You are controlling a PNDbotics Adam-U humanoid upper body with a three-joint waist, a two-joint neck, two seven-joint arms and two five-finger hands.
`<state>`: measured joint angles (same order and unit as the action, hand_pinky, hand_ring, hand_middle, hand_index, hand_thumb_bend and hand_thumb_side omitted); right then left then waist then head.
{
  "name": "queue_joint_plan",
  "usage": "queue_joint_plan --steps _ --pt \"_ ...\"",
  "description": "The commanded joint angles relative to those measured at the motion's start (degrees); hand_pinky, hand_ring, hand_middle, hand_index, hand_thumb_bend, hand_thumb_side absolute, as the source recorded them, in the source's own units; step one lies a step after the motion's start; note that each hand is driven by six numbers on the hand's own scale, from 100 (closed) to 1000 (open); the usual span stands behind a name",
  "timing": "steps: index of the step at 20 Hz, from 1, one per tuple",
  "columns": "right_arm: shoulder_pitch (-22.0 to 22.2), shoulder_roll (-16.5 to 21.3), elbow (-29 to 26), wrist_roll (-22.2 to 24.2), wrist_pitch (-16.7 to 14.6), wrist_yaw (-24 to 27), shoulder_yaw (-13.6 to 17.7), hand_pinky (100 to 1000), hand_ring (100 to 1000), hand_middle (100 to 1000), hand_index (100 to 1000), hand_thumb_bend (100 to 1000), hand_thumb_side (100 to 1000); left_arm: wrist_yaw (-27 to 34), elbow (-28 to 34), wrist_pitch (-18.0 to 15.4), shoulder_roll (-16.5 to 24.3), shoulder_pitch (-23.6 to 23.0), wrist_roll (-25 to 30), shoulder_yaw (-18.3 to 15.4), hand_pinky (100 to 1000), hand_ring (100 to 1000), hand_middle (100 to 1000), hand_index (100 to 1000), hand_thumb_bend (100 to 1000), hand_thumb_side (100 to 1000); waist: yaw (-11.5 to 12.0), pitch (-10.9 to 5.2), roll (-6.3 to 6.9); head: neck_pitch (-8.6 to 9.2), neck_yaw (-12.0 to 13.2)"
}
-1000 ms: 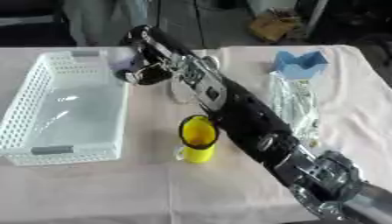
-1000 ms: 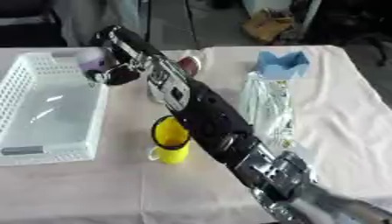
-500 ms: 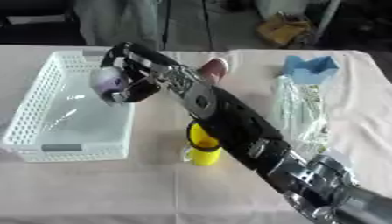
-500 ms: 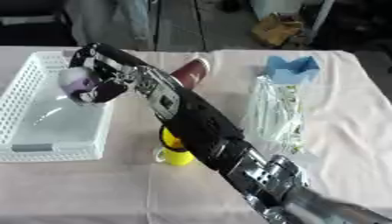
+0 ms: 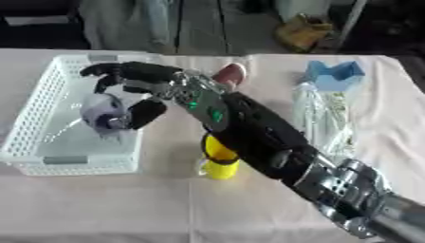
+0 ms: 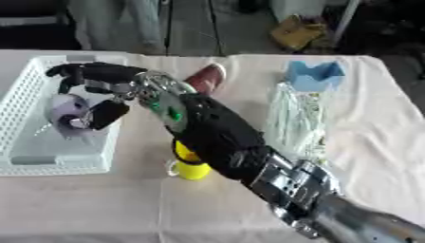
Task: Pick up objects on the table and place them in the box.
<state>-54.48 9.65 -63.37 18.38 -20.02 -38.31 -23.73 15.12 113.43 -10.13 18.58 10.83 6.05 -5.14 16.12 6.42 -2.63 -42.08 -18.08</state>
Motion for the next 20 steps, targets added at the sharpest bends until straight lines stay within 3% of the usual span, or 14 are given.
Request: queue_joint_plan --steps 1,2,4,14,17,20 --pt "-1.5 1.5 -3.4 1.3 1.0 -2.9 2.7 1000 1000 1000 1000 100 392 -0.1 1.2 -0.3 0.6 0.5 0.0 -0.3 378 763 751 789 285 897 -0.1 -0.6 0.41 0.62 0.2" --pt "-1.4 1.6 -4.0 0.8 1.5 -3.7 3.1 1000 1000 1000 1000 100 324 -0.1 1.2 -0.2 0.6 0.5 0.0 -0.3 377 763 751 789 285 897 -0.2 -0.58 0.42 0.61 0.2" --pt "-1.3 1.6 -4.9 -0.7 2.3 -5.4 3.6 1000 1000 1000 1000 100 289 -0.2 1.2 -0.2 0.6 0.5 0.0 -0.3 377 763 751 789 285 898 -0.3 -0.52 0.46 0.58 0.3" --pt "-0.9 0.4 -4.1 -8.0 2.2 -14.1 3.4 1000 1000 1000 1000 104 255 -0.4 1.2 -0.3 0.5 0.4 0.0 -0.3 375 764 751 789 283 898 -0.2 -0.34 0.57 0.54 0.2" --pt "-0.8 -0.3 -3.6 -9.3 2.0 -16.9 3.5 1000 1000 1000 1000 100 265 -0.3 1.2 -0.3 0.4 0.5 0.0 -0.3 375 764 751 788 283 898 0.0 -0.31 0.57 0.57 0.2" --pt "-0.5 -1.5 -2.4 -10.0 1.4 -19.5 3.7 1000 1000 1000 1000 100 391 -0.3 1.2 -0.3 0.4 0.5 0.1 -0.2 374 764 751 788 283 899 0.4 -0.31 0.62 0.61 0.1"
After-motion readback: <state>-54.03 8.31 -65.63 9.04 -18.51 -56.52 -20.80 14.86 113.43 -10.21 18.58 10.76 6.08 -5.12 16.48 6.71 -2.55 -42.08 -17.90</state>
